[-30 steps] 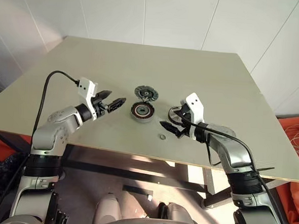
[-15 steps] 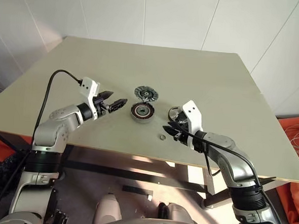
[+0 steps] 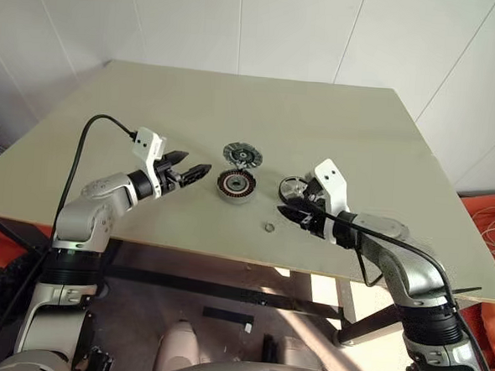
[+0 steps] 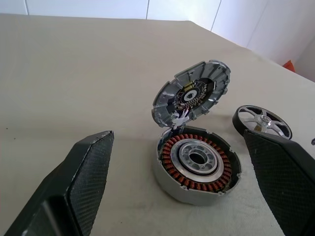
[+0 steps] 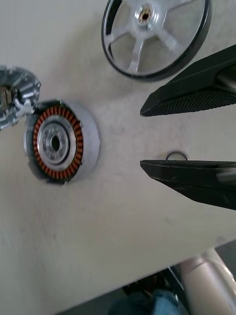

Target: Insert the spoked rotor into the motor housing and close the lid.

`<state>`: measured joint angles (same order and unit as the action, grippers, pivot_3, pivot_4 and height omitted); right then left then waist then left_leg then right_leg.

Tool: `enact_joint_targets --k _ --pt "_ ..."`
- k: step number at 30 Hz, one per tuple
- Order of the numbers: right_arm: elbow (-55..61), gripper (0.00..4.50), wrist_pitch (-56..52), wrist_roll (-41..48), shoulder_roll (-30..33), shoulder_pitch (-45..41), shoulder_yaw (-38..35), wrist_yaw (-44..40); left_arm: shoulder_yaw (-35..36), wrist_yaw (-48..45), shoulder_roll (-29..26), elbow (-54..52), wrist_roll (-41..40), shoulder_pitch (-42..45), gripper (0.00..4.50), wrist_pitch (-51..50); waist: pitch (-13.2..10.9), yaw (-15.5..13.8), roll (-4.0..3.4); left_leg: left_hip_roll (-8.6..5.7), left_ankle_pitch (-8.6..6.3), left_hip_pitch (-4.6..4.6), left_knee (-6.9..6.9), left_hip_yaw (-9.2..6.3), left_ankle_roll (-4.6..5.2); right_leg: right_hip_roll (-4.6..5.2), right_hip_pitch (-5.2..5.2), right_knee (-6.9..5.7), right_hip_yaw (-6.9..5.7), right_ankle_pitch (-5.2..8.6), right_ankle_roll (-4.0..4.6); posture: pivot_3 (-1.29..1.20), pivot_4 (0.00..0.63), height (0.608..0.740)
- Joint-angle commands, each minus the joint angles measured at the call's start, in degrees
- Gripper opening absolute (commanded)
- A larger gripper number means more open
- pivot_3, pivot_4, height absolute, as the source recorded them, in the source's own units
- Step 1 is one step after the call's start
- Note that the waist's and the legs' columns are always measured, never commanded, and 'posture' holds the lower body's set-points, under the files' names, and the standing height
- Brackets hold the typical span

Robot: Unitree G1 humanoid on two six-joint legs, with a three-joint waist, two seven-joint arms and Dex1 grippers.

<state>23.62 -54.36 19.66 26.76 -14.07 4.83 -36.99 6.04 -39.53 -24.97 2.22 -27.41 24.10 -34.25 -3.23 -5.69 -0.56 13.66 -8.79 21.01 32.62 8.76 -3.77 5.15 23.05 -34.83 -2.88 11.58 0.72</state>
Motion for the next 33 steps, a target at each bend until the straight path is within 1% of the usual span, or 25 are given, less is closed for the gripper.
enact_joint_targets --k 1,7,10,16,25,33 --pt "1.75 1.48 -1.47 1.01 -0.20 1.60 0.15 1.69 0.07 -0.63 -1.34 -1.10 0.07 1.16 4.50 -0.38 0.00 0.00 0.00 -0.01 0.00 0.01 0.01 0.00 0.00 0.01 0.00 0.00 0.00 0.00 0.00 0.00 0.000 0.740" --pt "3.36 1.48 -2.81 2.15 -2.49 2.84 1.64 4.23 0.12 -1.00 -2.82 -1.22 -0.12 1.67 4.50 -1.45 0.00 0.07 0.00 -0.01 0.01 -0.04 -0.02 0.00 -0.01 0.00 0.01 0.00 0.00 0.01 -0.01 0.00 0.000 0.740" --pt "1.95 1.48 -1.67 1.86 -4.35 3.08 3.39 5.01 0.28 -1.14 -3.68 -2.02 -0.32 1.55 4.50 -2.28 0.00 0.08 0.00 -0.01 0.01 -0.05 0.00 -0.01 -0.01 0.00 0.00 0.00 0.00 0.01 -0.02 0.00 0.000 0.740" --pt "-1.08 1.48 0.72 1.01 -5.97 1.78 5.32 5.29 0.71 -1.03 -5.09 -3.00 -0.70 1.26 4.50 -3.17 0.00 0.06 0.00 -0.02 0.01 -0.03 0.00 -0.02 -0.02 0.01 -0.01 0.00 0.00 0.01 -0.02 0.00 0.000 0.740" --pt "-8.41 1.48 6.61 -1.08 -6.23 -1.08 6.90 4.28 1.20 -0.51 -5.51 -3.86 -0.74 0.73 4.50 -3.20 0.00 0.11 0.00 -0.02 0.02 -0.02 -0.01 -0.03 -0.03 0.01 -0.01 -0.01 0.00 0.01 -0.01 0.00 0.000 0.740" --pt "-12.37 1.48 10.16 -1.79 -5.92 -0.19 7.26 3.08 1.69 -0.49 -5.74 -4.04 -0.63 0.54 4.50 -3.01 0.00 0.11 0.00 -0.02 0.02 -0.01 -0.01 -0.03 -0.03 0.00 0.00 0.00 0.00 0.00 0.00 0.00 0.000 0.740"
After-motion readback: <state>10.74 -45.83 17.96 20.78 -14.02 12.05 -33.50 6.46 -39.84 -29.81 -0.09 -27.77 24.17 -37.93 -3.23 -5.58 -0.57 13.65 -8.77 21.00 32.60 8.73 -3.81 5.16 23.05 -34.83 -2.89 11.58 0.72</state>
